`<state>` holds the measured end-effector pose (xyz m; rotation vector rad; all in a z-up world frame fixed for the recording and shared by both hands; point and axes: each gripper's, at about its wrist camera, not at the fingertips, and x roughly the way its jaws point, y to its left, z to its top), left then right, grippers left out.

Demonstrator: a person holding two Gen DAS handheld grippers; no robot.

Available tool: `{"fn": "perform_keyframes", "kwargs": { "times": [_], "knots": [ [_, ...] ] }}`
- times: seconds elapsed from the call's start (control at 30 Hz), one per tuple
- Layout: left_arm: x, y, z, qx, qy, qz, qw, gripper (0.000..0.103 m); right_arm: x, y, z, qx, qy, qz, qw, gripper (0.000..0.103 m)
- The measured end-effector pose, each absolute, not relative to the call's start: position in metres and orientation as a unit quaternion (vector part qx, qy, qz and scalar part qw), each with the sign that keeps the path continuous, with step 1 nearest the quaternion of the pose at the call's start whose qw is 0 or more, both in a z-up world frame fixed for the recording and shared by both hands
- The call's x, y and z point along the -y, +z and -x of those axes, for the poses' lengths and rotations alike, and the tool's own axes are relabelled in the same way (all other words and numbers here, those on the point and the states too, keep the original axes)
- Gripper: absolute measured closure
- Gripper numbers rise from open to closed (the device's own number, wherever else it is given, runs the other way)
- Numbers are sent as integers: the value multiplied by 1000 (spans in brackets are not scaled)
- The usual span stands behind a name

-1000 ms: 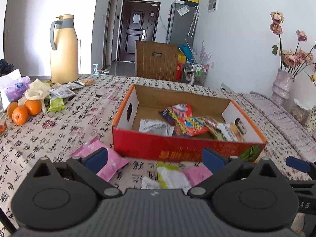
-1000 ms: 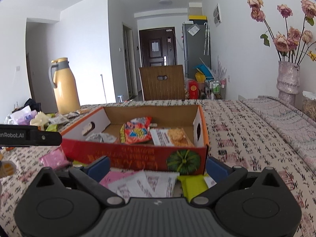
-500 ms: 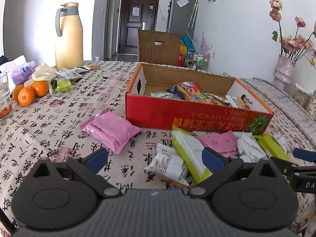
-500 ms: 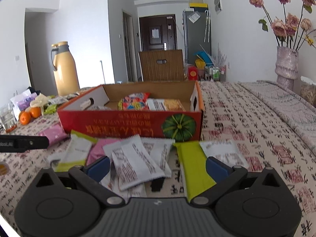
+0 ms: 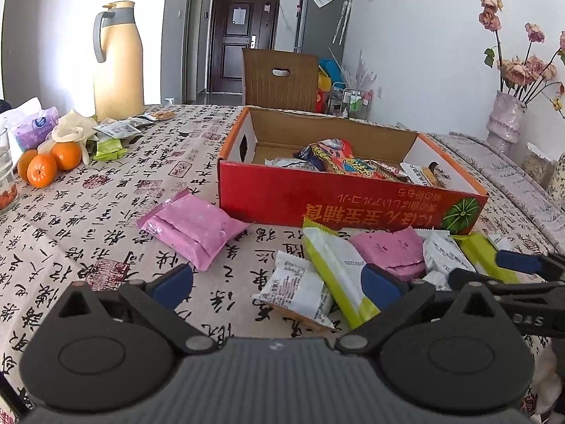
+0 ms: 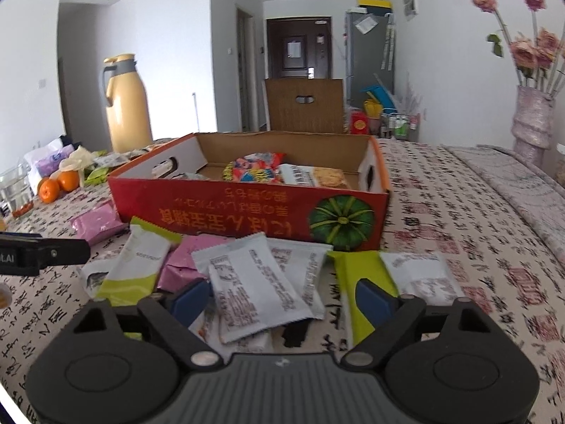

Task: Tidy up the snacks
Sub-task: 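Lower the right gripper onto a white printed packet and close it, then grasp the pink packet with the left gripper while the right holds the white packet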

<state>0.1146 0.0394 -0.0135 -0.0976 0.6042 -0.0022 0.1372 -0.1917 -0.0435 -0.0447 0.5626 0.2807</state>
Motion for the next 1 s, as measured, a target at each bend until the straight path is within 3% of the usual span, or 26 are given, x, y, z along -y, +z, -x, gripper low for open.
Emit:
{"fn": "perform_keyframes", "kwargs": {
  "times": [0.1,0.17,0.23,0.5,1.0],
  "knots": [
    [-40,-14,-114,-297,-1,48,954,0,184,-46,-148,-283,139,31,948,21],
    [-39,-14,-114,-297,-2,48,954,0,182,-50,-155,-291,143,31,945,29],
    [-39,-14,-114,-297,-1,48,954,0,180,-54,-159,-303,147,31,941,43],
    [-37,-14,-116,-300,-7,48,953,0,185,-54,-153,-289,145,26,946,60],
    [-68,-6,-147,-301,51,17,952,0,209,-33,-137,-244,131,-8,961,64]
  ]
}}
